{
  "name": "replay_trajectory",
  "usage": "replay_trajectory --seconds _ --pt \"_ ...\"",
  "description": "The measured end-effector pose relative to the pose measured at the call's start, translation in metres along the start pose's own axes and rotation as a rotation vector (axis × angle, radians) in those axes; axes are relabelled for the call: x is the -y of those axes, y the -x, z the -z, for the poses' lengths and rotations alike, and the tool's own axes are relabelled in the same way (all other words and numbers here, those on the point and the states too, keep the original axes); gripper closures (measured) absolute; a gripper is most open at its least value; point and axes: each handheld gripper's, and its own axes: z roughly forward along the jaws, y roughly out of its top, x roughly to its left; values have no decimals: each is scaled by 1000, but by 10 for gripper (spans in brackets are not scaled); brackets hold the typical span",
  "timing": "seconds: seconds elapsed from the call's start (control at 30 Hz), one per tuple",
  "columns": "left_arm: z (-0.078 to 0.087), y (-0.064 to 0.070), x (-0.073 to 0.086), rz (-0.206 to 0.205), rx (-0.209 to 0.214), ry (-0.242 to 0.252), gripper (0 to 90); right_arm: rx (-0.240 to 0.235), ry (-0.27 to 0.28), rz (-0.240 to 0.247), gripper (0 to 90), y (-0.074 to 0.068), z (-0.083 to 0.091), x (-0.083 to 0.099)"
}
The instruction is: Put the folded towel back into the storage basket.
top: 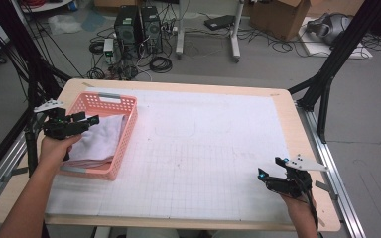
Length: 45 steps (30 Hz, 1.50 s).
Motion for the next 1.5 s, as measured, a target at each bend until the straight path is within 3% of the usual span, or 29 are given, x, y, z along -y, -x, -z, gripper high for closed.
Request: replay_trajectory --seconds 0.13,0.2,0.57,0.83,0.97,1.2,1.5 --pt "11 9 3 -2 61 90 227 -1 3 1 206 -1 0 -1" --pt "14 16 4 -8 56 115 203 -1 5 2 206 -1 0 -1" --pt "9 66 11 -88 166 192 212 -7 13 1 205 -3 -1 -3" --pt "1 105 21 -150 239 199 219 -5 19 1 205 -1 0 -3" --pt "-6 124 26 -157 275 199 218 -8 22 0 205 -1 0 -2" --pt "-22 157 41 -205 316 160 219 -12 31 -2 205 0 0 -2" --pt "-30 183 61 -236 354 130 225 -7 40 11 205 -2 4 -3"
